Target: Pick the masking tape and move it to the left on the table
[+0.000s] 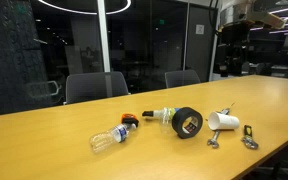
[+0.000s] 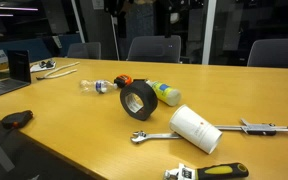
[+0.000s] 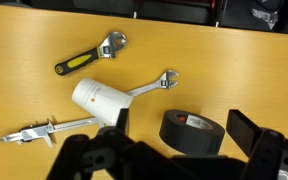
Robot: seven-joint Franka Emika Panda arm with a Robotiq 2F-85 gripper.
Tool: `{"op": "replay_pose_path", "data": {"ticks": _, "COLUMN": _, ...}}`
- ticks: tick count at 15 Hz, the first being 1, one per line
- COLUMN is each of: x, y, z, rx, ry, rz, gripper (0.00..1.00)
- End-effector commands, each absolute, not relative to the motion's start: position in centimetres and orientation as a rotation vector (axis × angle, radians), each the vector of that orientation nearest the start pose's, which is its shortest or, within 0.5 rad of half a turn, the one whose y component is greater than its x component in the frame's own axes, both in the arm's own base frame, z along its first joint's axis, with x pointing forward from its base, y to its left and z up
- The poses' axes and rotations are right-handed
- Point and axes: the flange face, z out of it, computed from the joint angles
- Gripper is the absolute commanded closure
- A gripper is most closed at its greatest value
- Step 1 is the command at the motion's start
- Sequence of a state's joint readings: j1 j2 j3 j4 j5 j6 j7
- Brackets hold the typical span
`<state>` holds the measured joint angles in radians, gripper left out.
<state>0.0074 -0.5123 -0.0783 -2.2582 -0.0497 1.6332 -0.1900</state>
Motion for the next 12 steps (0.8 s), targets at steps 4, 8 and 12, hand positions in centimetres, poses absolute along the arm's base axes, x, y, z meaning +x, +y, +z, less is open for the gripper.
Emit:
{"op": "replay_pose_path", "data": {"ticks": 4, "x": 38.41, "y": -3.68, "z": 55.35, "rx": -3.128, "ry": -0.214, "rz": 0.157, "gripper": 0.0}}
{"op": "replay_pose_path", "data": {"ticks": 8, "x": 38.41, "y": -3.68, "z": 55.37, "rx": -3.129, "ry": -0.214, "rz": 0.157, "gripper": 0.0}}
{"op": "replay_pose_path", "data": {"ticks": 12, "x": 38.55, "y": -3.69, "z": 55.12, "rx": -3.129, "ry": -0.182, "rz": 0.17, "gripper": 0.0}}
